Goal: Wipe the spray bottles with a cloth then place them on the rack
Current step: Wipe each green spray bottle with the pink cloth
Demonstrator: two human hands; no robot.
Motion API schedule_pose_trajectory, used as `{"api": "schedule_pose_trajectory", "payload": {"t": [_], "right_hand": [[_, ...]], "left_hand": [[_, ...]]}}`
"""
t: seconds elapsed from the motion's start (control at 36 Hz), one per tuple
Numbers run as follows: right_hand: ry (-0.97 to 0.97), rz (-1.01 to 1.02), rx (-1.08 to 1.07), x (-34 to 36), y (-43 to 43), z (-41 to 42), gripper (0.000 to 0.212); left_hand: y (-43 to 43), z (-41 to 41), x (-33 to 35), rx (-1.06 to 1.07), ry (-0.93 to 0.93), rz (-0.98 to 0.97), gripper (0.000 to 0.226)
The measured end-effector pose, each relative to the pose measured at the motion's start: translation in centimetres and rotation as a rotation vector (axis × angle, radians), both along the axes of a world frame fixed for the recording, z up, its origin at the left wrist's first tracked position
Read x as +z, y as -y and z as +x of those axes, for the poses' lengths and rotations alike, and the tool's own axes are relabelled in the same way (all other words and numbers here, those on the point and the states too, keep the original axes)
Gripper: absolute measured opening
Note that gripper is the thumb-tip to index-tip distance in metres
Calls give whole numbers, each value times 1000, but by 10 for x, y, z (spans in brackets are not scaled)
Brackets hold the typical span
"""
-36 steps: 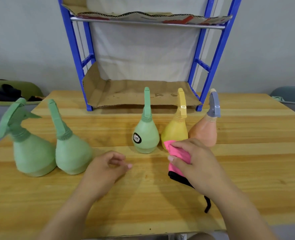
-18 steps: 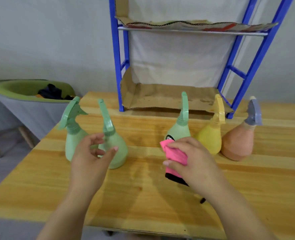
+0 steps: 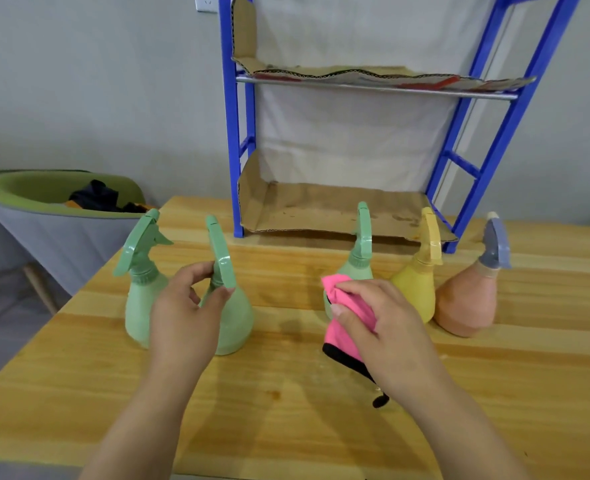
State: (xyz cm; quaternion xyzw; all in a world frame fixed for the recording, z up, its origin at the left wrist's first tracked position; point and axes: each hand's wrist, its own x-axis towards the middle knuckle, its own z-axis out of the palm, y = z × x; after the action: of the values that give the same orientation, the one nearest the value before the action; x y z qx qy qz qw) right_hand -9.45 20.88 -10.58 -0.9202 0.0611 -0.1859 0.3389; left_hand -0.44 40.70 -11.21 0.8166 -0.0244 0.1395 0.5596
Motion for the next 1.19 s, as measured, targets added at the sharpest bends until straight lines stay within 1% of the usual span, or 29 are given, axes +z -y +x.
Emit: {"api": "schedule_pose_trajectory", "payload": {"t": [0.17,0.42,0.53,0.64,0.78,0.92,1.03,1.14,1.19], "right_hand": [[21,22,0,-2,6,-8,24],[69,98,-11,0,14,-21,28],[119,135,14,3,13,-25,29],[214,135,99,16,9,-23,24],[319,44,194,33,5,-9,26],[355,-192,257,46,2,14,27],[361,-346,323,45,2,25,27],[391,-393,392,39,7,17,27],[429,-416,441,35,7,9,25]], "left_hand": [[6,-16,-2,-87,2,-2,28],[23,-45,-5,-275,-14,-50,35],[31,-53,-8,-339,2,-66,46],[32,-54,-11,-376,-13,-102,50],[29,-51,-14,-390,-54,-113,46],[25,-49,-15,-415,-88,-118,42],[25,-48,-15,-427,-58,-106,39],[24,-46,-19,-438,-20,-87,38],[24,-44,-21,-448,-11,-100,28]]}}
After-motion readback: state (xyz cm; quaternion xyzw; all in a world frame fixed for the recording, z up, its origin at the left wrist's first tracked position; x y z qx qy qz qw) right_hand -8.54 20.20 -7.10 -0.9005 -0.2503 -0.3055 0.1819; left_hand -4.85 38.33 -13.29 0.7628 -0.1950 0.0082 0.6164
